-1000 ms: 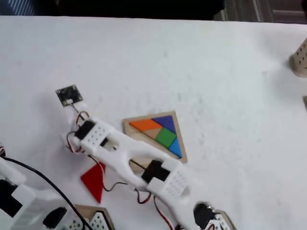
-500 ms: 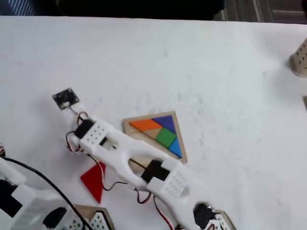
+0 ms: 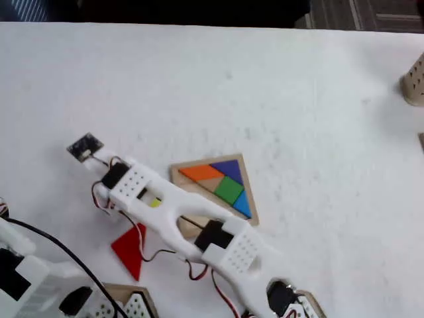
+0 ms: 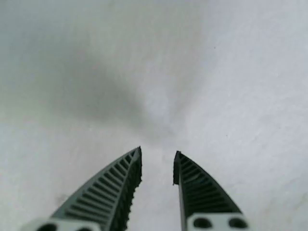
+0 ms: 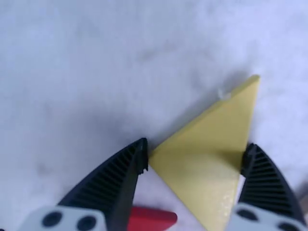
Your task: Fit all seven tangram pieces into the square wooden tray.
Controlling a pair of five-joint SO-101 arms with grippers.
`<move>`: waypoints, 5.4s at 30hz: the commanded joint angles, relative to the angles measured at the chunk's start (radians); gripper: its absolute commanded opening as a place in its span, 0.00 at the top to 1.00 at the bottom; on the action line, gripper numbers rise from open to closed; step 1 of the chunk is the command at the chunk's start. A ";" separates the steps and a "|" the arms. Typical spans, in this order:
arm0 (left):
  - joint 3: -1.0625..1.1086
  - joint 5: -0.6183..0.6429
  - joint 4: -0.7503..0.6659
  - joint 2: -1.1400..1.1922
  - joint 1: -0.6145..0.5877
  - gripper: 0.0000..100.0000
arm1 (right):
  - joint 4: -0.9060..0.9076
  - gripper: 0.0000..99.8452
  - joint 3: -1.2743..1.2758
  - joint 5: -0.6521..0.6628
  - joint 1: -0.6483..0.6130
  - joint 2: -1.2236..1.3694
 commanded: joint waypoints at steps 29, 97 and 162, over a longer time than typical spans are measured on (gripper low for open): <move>-0.006 -0.032 -0.021 -0.022 0.025 0.98 | 0.217 0.58 -0.115 0.227 -0.010 -0.048; -0.006 -0.034 -0.023 -0.022 0.024 0.98 | -0.194 0.53 0.035 -0.114 -0.079 -0.073; -0.002 -0.034 -0.037 -0.021 0.024 0.98 | 0.022 0.70 -0.517 -0.453 0.001 0.291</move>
